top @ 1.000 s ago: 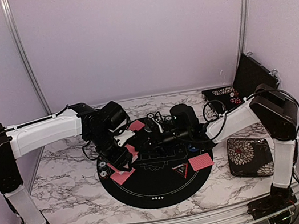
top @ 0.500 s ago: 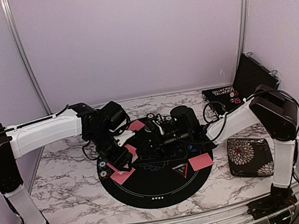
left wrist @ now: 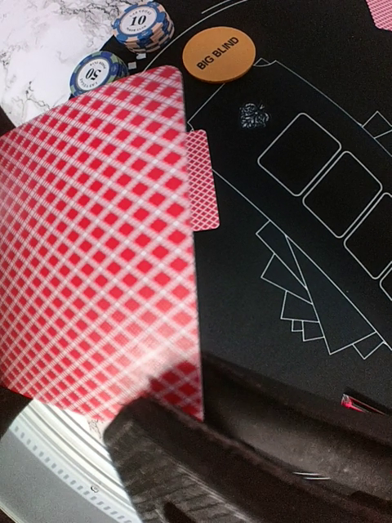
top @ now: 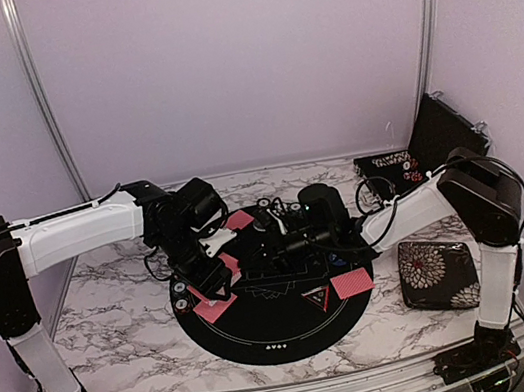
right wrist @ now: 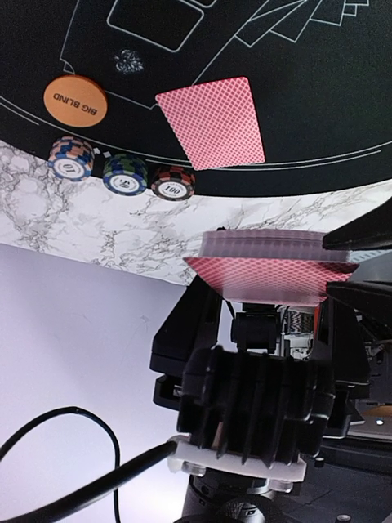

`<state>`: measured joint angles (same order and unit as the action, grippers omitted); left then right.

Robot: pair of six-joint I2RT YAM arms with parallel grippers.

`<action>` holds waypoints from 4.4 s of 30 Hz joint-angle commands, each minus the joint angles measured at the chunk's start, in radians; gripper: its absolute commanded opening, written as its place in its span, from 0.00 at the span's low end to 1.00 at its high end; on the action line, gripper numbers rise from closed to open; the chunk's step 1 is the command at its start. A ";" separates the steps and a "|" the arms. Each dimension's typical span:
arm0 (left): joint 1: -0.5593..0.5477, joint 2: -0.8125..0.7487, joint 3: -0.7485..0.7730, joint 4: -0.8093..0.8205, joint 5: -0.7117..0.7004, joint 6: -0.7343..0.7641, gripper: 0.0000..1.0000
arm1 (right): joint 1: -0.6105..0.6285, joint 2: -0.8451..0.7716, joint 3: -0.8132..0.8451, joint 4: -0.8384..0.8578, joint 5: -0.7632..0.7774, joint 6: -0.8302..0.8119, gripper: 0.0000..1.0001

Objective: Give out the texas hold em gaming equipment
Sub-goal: Adjust the poker card at the face-down deck piles, then distribute the poker card in the small blind area.

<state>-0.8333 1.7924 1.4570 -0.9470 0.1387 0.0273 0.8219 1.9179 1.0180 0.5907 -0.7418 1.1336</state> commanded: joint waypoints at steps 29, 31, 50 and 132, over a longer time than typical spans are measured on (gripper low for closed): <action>-0.001 -0.028 -0.009 -0.010 0.004 0.010 0.55 | -0.024 -0.068 -0.014 0.044 0.016 0.042 0.00; -0.001 -0.028 -0.009 -0.009 0.004 0.008 0.55 | -0.029 -0.076 -0.024 0.053 0.016 0.051 0.00; -0.002 -0.025 -0.006 -0.009 0.007 0.010 0.55 | -0.082 -0.128 -0.122 0.157 0.005 0.137 0.00; -0.001 -0.014 0.000 -0.009 0.003 0.013 0.55 | -0.593 -0.719 -0.841 -0.165 0.032 -0.055 0.00</action>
<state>-0.8333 1.7924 1.4555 -0.9470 0.1387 0.0307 0.2306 1.1931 0.1329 0.4461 -0.7353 1.1137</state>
